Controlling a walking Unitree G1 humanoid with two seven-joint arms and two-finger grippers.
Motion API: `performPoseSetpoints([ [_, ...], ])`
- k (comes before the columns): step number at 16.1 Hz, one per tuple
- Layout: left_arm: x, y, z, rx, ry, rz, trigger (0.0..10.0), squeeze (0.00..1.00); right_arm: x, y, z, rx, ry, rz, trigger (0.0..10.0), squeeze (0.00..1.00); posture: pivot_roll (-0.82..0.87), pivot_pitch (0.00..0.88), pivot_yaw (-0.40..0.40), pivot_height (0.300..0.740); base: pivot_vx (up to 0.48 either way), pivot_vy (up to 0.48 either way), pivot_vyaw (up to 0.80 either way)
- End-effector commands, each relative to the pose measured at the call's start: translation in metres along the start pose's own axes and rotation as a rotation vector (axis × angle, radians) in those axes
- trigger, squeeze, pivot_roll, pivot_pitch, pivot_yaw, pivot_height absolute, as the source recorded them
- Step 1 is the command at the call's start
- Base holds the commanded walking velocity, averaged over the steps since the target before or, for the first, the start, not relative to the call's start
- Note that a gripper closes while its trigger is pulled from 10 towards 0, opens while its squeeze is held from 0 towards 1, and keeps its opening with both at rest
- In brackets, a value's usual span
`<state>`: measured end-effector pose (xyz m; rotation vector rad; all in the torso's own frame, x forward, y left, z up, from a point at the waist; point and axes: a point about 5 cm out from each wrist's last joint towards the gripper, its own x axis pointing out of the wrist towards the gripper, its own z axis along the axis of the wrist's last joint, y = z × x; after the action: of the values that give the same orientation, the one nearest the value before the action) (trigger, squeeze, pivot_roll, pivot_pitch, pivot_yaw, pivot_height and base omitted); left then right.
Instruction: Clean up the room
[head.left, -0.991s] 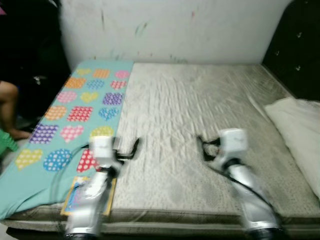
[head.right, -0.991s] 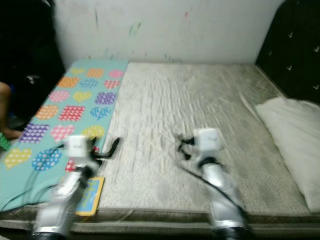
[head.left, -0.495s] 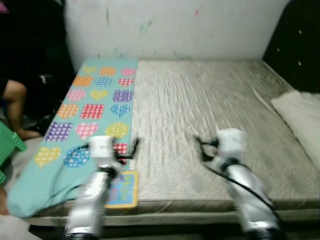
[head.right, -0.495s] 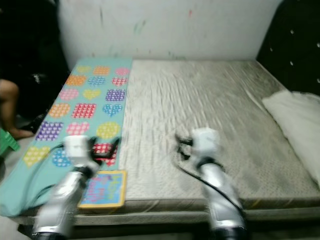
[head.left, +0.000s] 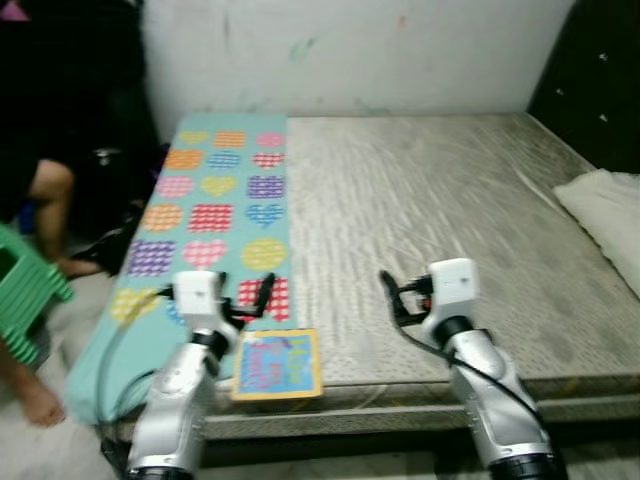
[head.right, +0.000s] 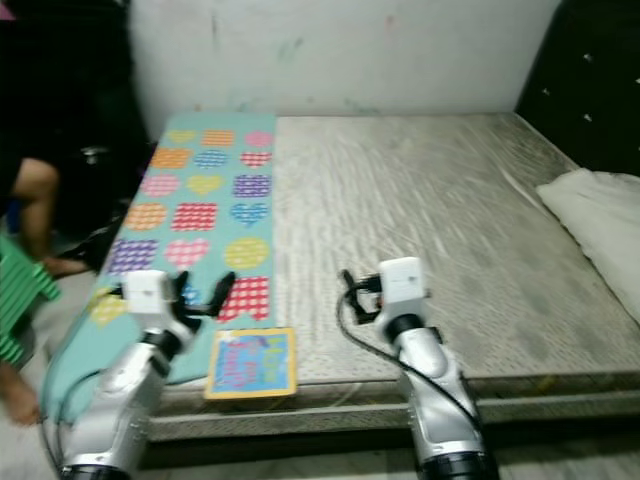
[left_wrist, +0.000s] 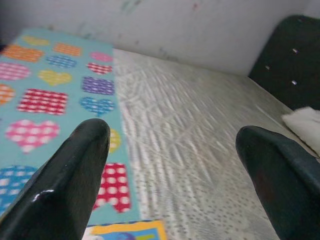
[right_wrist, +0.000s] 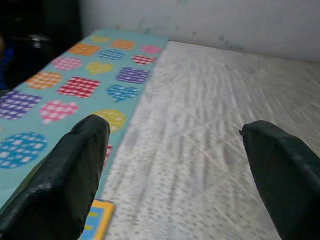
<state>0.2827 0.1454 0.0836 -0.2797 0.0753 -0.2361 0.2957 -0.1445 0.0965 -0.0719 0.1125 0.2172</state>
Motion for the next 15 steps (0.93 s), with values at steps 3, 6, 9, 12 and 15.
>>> performPoseSetpoints([
  [3, 0.0013, -0.0114, 0.0031, -0.014, -0.027, -0.060, 10.0, 0.00, 0.0006, -0.0072, 0.0030, -0.021, -0.007, -0.009, 10.0, 0.00, -0.17, 0.000, 0.004, 0.740, 0.000, 0.000, 0.00],
  [6, 0.0012, -0.0114, 0.0032, -0.013, -0.027, -0.061, 10.0, 0.00, 0.0006, -0.0070, 0.0029, -0.020, -0.006, -0.008, 10.0, 0.00, -0.17, 0.000, 0.004, 0.740, 0.000, 0.000, 0.00],
  [9, 0.0012, -0.0114, 0.0032, -0.013, -0.027, -0.061, 10.0, 0.00, 0.0006, -0.0070, 0.0029, -0.020, -0.006, -0.008, 10.0, 0.00, -0.17, 0.000, 0.004, 0.740, 0.000, 0.000, 0.00],
  [12, 0.0012, -0.0114, 0.0032, -0.013, -0.027, -0.061, 10.0, 0.00, 0.0006, -0.0070, 0.0029, -0.020, -0.006, -0.008, 10.0, 0.00, -0.17, 0.000, 0.004, 0.740, 0.000, 0.000, 0.00],
  [15, 0.0012, -0.0114, 0.0032, -0.013, -0.027, -0.061, 10.0, 0.00, 0.0006, -0.0070, 0.0029, -0.020, -0.006, -0.008, 10.0, 0.00, -0.17, 0.000, 0.004, 0.740, 0.000, 0.000, 0.00],
])
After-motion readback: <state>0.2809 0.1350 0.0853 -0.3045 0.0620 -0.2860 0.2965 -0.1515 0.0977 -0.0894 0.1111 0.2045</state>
